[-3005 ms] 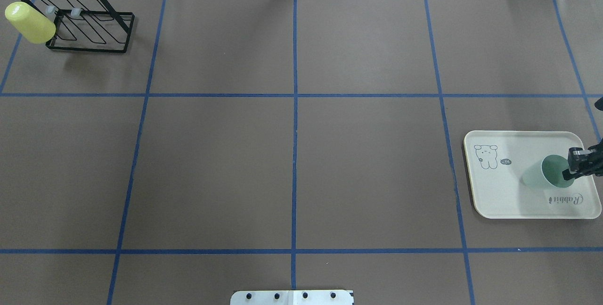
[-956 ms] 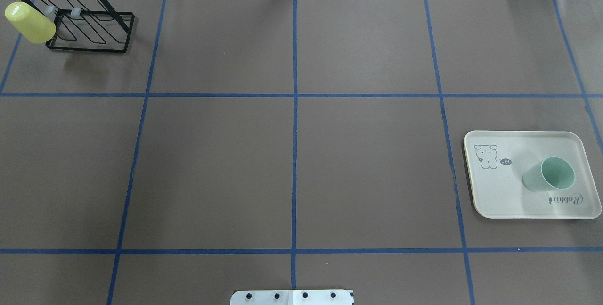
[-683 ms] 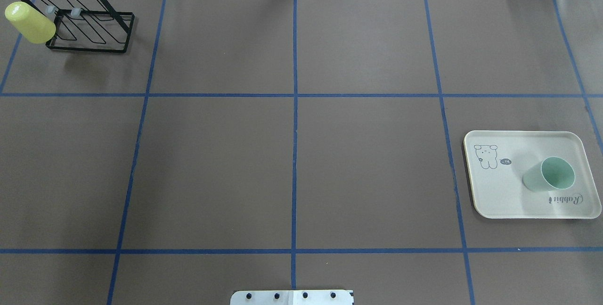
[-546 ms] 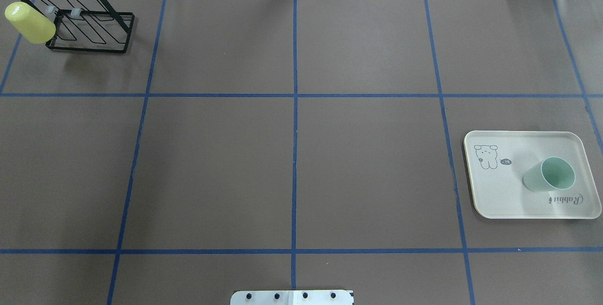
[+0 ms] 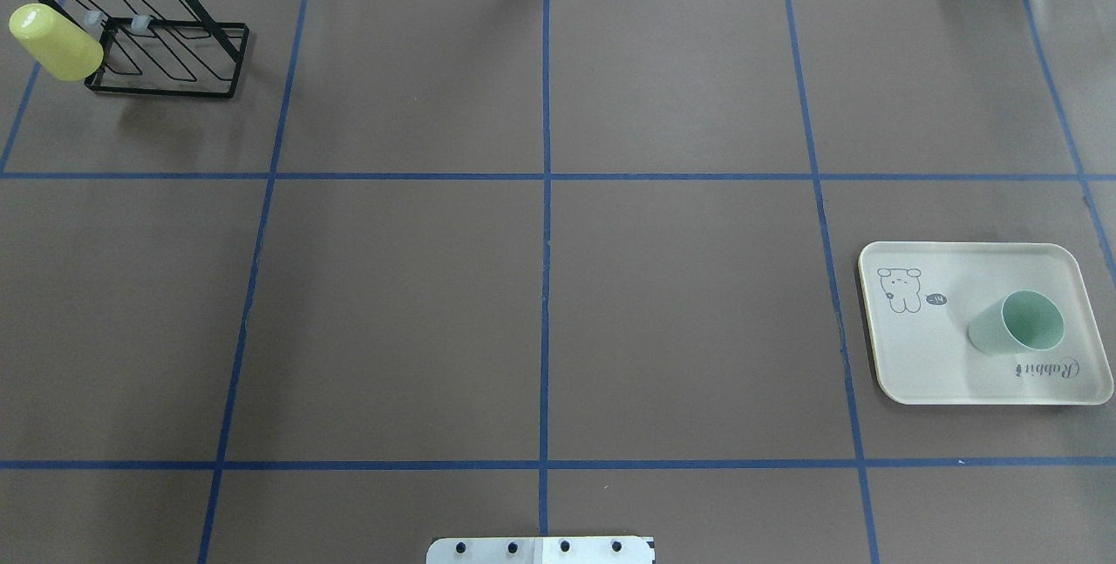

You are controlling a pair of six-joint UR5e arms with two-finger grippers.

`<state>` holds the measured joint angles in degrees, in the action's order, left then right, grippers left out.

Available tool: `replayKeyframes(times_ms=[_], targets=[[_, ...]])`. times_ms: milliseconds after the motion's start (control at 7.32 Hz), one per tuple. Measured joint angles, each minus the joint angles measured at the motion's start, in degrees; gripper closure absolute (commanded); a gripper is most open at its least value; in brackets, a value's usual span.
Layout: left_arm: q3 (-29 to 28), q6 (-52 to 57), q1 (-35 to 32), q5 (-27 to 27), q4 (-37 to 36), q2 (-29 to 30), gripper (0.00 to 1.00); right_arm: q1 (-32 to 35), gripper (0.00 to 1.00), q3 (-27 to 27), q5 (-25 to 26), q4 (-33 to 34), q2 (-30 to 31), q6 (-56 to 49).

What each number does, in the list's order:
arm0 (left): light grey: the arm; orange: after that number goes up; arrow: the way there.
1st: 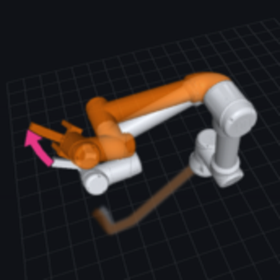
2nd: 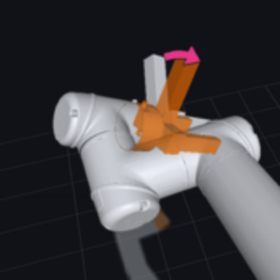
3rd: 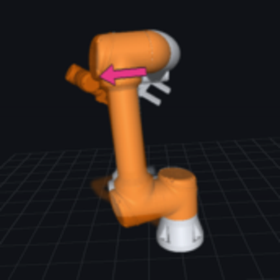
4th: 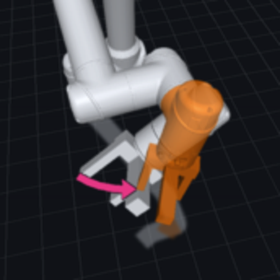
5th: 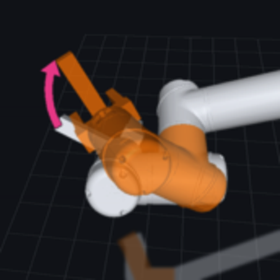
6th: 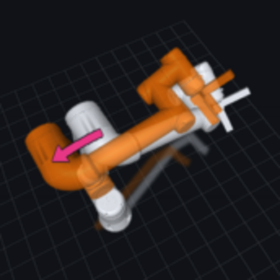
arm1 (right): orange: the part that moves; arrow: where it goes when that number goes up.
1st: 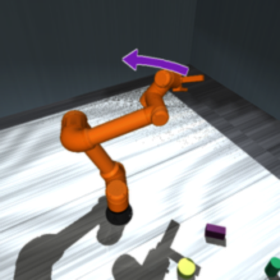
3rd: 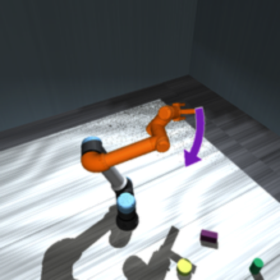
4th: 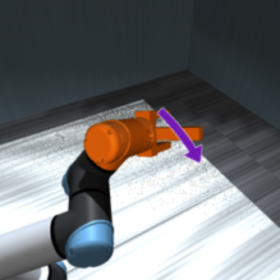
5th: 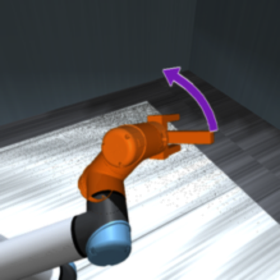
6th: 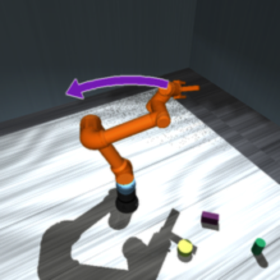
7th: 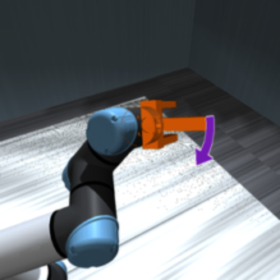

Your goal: Left arm grabs green cup and hands to right arm on tray

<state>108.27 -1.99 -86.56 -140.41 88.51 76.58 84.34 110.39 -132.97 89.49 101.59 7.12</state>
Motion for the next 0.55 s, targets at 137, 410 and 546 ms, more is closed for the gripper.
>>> replayKeyframes(times_ms=[137,410,546], targets=[[0.1,-0.1,0.0,0.0,-1.3,0.4,0.0,-0.5,0.0,0.1,0.1,2.3,-1.4,0.0],[0.2,-0.1,-0.1,0.0,-3.9,1.4,0.0,-1.4,0.0,0.2,0.1,5.3,-3.8,0.0],[0.3,0.0,-0.2,0.0,-4.2,1.5,0.0,-1.6,0.0,0.2,0.1,5.7,-4.2,0.0]])
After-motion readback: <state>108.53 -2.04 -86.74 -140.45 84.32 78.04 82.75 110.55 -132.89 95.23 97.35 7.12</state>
